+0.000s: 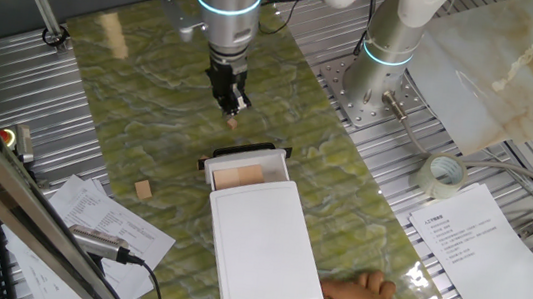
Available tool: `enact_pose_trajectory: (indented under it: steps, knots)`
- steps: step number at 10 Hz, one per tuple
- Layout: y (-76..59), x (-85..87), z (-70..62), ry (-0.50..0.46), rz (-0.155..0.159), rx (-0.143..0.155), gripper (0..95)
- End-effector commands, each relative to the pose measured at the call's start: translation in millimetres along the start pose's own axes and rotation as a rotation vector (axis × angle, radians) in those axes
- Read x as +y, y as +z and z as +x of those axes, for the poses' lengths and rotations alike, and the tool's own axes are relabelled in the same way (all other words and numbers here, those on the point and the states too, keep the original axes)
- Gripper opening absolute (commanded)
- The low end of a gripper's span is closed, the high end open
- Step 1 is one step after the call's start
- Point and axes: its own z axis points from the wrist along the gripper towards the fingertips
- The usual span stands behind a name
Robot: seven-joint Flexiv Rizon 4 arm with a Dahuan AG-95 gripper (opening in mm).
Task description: Take something out of a drawer
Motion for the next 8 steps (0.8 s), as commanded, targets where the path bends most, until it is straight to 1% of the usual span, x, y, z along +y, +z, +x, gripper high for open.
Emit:
enact_pose_trajectory:
  steps: [1,3,4,8]
  knots:
    - [1.2,0.4,-1.6,-0.028,0.009,0.005,0.0]
    - [1.0,0.6,-1.6,-0.012,0.009,0.006,0.0]
    - [1.0,0.7,-1.6,-0.001,0.011,0.012,0.0]
    - [1.0,0.7,-1.6,0.006,0.01,0.017,0.0]
